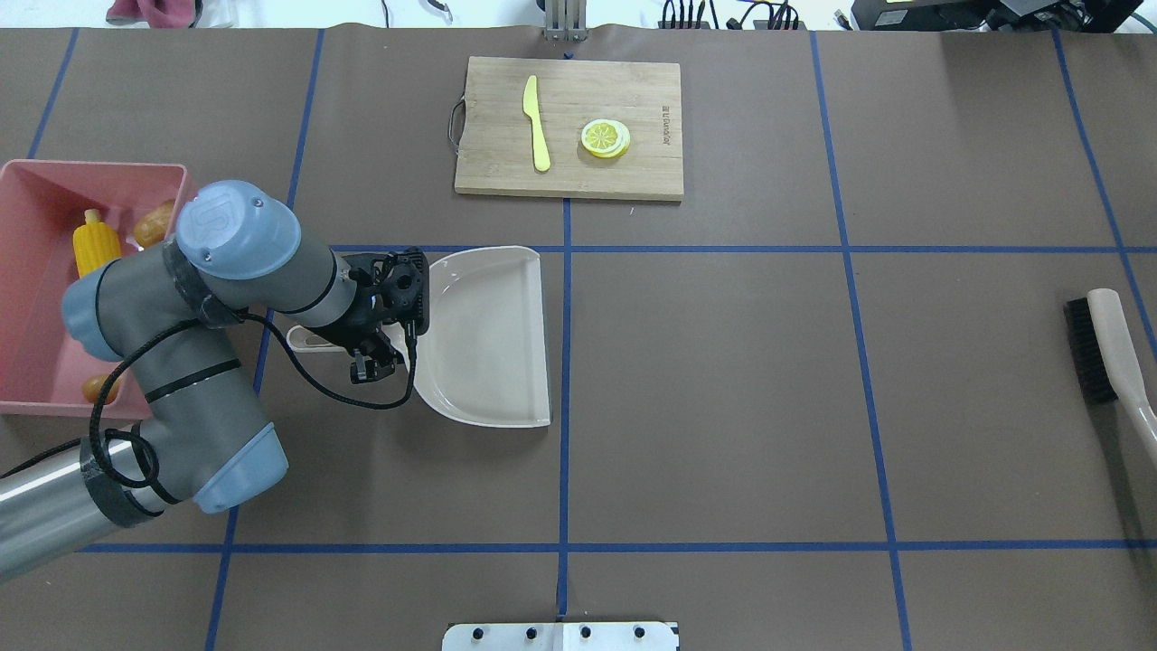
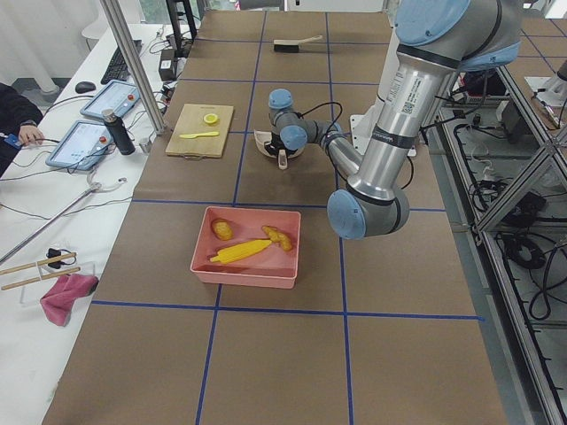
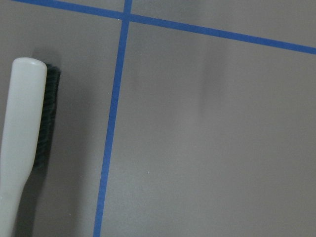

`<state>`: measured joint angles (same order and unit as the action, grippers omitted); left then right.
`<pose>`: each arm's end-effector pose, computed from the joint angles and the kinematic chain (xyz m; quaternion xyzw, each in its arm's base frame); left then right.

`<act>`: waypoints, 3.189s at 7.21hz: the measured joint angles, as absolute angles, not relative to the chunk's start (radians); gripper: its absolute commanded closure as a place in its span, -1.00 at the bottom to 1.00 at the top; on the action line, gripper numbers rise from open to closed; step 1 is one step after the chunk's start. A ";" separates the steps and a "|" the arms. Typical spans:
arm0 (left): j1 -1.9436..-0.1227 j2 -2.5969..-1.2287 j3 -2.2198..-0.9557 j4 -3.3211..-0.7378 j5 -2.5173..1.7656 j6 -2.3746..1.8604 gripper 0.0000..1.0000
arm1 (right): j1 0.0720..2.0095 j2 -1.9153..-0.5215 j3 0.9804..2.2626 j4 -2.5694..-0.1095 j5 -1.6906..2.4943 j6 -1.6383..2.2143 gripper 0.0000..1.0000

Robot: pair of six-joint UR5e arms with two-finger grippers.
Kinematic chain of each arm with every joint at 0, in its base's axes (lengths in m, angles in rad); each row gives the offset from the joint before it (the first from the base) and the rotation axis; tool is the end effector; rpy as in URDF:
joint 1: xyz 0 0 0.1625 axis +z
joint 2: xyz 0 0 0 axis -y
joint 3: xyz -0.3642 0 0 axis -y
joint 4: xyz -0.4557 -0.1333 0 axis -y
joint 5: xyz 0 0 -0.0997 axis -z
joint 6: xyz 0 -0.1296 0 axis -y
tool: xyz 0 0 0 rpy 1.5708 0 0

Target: Sweep and dump trash into bin

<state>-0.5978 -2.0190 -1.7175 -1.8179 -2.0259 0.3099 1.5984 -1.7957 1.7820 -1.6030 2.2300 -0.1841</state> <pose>0.5261 -0.4506 0.2385 0.3094 0.3243 0.6059 0.6572 0.0669 -0.4677 0.6307 0.0126 -0.3241 -0.0665 0.9436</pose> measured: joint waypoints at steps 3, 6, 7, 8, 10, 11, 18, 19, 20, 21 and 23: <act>-0.589 -2.026 -1.707 -1.807 -2.025 0.314 1.00 | 1.598 -1.791 1.785 -1.602 2.233 -0.184 -1.00; -0.575 -2.028 -1.702 -1.807 -2.023 0.331 1.00 | 1.598 -1.789 1.785 -1.601 2.233 -0.183 -1.00; -0.572 -2.029 -1.700 -1.807 -2.021 0.349 1.00 | 1.598 -1.789 1.786 -1.601 2.233 -0.183 -1.00; -0.570 -2.029 -1.697 -1.807 -2.021 0.358 1.00 | 1.598 -1.788 1.786 -1.601 2.233 -0.182 -1.00; -0.569 -2.030 -1.692 -1.807 -2.019 0.363 0.43 | 1.597 -1.788 1.785 -1.601 2.233 -0.181 -1.00; -0.569 -2.031 -1.690 -1.807 -2.019 0.363 -0.95 | 1.597 -1.788 1.784 -1.601 2.233 -0.182 -1.00; -0.629 -2.011 -1.778 -1.788 -2.019 0.361 -0.97 | 1.597 -1.789 1.784 -1.602 2.233 -0.183 -1.00; -0.671 -2.002 -1.806 -1.762 -2.015 0.358 -0.97 | 1.597 -1.789 1.784 -1.601 2.233 -0.183 -1.00; -0.716 -1.997 -1.820 -1.742 -1.994 0.355 -0.97 | 1.597 -1.789 1.783 -1.602 2.233 -0.183 -1.00; -0.763 -1.995 -1.825 -1.728 -1.944 0.353 -0.97 | 1.597 -1.789 1.783 -1.602 2.233 -0.183 -1.00; -0.838 -1.994 -1.826 -1.698 -1.877 0.308 -0.97 | 1.597 -1.789 1.783 -1.602 2.233 -0.183 -1.00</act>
